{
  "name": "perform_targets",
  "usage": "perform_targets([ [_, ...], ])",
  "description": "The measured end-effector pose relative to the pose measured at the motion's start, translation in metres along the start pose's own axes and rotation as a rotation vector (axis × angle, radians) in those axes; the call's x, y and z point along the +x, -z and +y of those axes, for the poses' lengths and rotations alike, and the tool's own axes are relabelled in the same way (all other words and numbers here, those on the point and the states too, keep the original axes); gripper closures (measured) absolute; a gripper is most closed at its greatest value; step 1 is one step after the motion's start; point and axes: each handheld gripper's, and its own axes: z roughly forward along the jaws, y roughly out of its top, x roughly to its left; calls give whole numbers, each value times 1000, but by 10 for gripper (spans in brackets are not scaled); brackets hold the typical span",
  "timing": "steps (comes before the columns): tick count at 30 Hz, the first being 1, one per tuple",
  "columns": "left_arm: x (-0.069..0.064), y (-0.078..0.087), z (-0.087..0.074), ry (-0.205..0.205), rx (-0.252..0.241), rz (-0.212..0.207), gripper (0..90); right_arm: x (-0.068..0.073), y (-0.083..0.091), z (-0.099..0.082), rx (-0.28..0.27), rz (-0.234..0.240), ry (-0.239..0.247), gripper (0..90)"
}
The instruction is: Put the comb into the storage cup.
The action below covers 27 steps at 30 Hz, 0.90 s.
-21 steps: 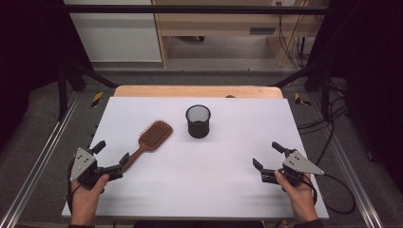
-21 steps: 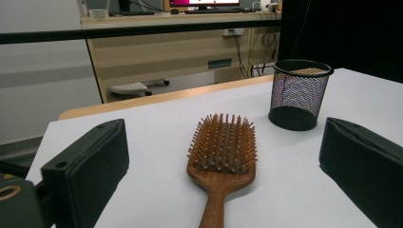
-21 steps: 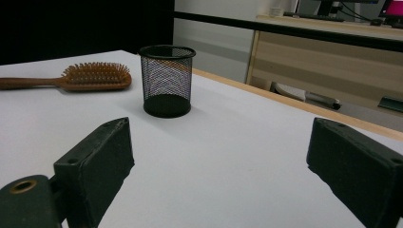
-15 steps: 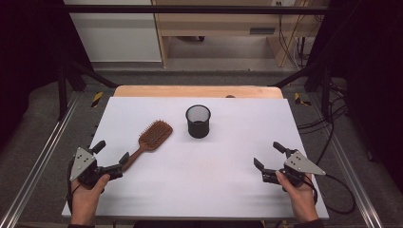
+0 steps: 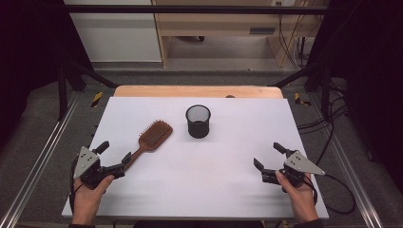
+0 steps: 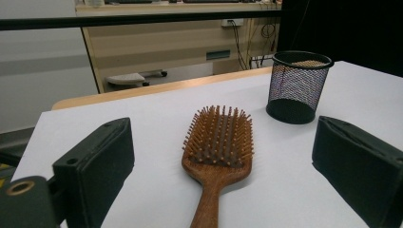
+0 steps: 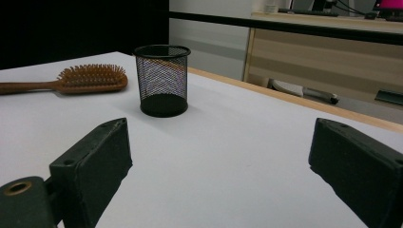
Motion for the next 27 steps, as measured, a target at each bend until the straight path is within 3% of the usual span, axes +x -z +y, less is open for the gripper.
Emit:
perform_targets([
  [6,-2,-1,0,-1,24,-6,126,0,0,-1,8,0,-2,71],
  [10,-3,0,1,7,28,-12,229,0,-1,-1,9,-1,-4,72],
  [12,-5,1,3,11,25,-18,313,0,-1,-1,9,-2,-5,73],
  [13,-7,1,3,14,29,-22,402,0,-1,-1,11,-2,-7,73],
  [14,-8,1,3,8,35,-22,402,0,-1,-1,11,-2,-7,73],
  [17,-9,-2,2,32,60,-47,557,0,-1,-1,12,-1,-6,74],
  [21,-10,-9,3,18,96,-58,772,0,-1,-2,14,-1,-7,75],
  [24,-8,-17,7,32,112,-80,882,-1,-2,-2,14,-2,-8,76],
  [27,-6,-29,11,13,152,-85,900,-1,-2,-2,16,-2,-10,76],
])
